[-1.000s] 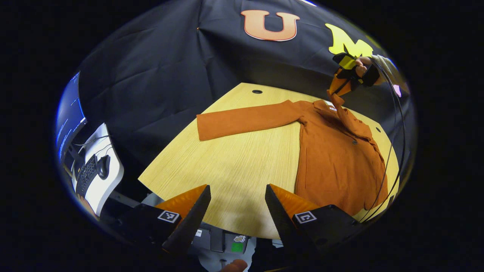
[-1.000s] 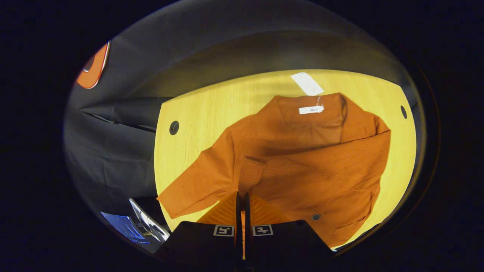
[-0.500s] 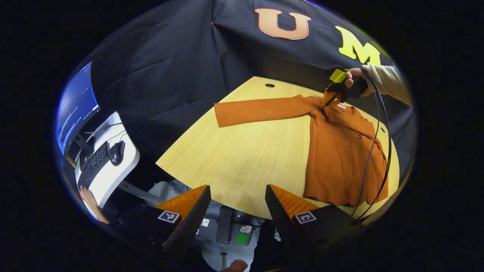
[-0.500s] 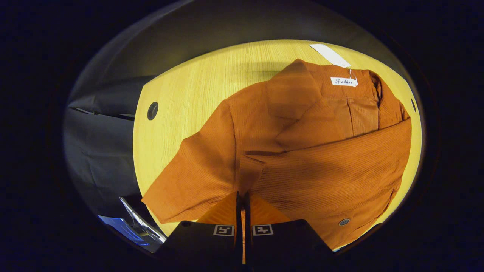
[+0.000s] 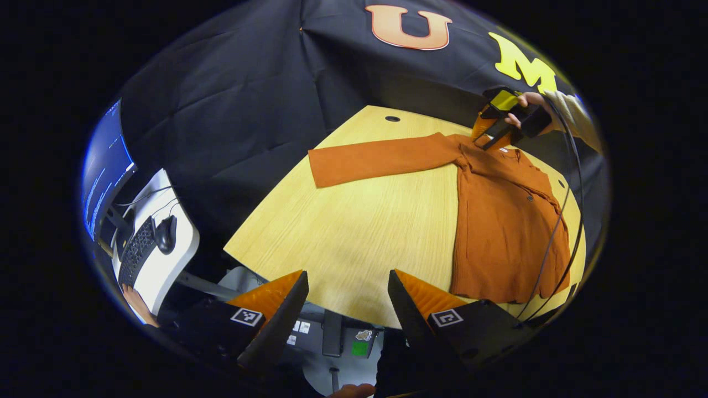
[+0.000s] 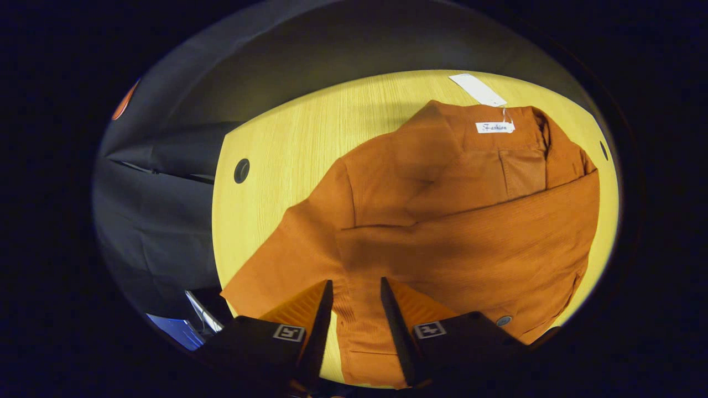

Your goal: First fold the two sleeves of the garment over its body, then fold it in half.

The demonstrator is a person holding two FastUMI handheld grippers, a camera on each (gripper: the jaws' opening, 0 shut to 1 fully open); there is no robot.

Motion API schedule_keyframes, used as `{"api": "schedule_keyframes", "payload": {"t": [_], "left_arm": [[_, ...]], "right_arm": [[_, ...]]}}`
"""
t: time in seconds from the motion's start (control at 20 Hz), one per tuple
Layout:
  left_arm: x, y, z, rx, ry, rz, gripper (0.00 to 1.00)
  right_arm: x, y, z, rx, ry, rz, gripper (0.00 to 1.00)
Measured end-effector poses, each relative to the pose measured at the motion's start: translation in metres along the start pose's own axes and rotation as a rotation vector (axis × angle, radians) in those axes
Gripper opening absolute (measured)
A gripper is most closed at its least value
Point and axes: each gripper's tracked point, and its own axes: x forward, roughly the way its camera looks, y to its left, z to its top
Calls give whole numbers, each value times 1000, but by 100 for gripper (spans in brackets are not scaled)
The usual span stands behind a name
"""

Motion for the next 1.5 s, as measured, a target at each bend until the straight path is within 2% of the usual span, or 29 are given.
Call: {"api": "schedule_keyframes", "payload": {"t": [0.05, 0.1, 0.15, 0.2, 0.25, 0.3, 0.35, 0.4, 0.55, 0.8, 0.85, 0.9, 1.15, 1.2, 1.3, 1.5], "left_arm": [[8, 1, 9, -17, 16, 2, 85], [17, 3, 19, -39, 31, 2, 95], [26, 6, 30, -69, 40, -3, 100], [34, 8, 41, -97, 51, -4, 94], [44, 14, 53, -116, 65, 9, 94], [53, 22, 63, -132, 81, 23, 94], [63, 29, 73, -153, 98, 32, 100], [74, 36, 79, -180, 126, 44, 94], [112, 56, 96, -285, 221, 55, 94], [161, 75, 129, -327, 364, 37, 94], [166, 74, 132, -326, 401, 33, 100], [172, 73, 136, -323, 433, 24, 95], [200, 71, 147, -279, 509, 37, 94], [204, 71, 148, -277, 518, 36, 94], [211, 68, 149, -280, 528, 23, 94], [220, 68, 144, -264, 570, 34, 94]], "right_arm": [[-8, 4, -5, 8, 3, 18, 56], [-15, 4, -10, 9, 0, 22, 70], [-20, 2, -13, -10, -13, 18, 78], [-26, 0, -17, -36, -27, 21, 89], [-32, -2, -25, -63, -30, 13, 95], [-38, -4, -34, -88, -25, 12, 95], [-43, -4, -46, -107, -16, 22, 95], [-48, -4, -60, -126, 2, 43, 95], [-61, -18, -98, -184, 36, 55, 95], [-79, -47, -142, -198, 54, 53, 95], [-83, -55, -148, -189, 53, 41, 95], [-86, -63, -152, -183, 44, 26, 95], [-104, -76, -173, -188, 14, 59, 95], [-107, -81, -179, -197, 13, 48, 95], [-110, -99, -184, -236, -8, -23, 95], [-112, -99, -207, -268, 17, -12, 95]]}}
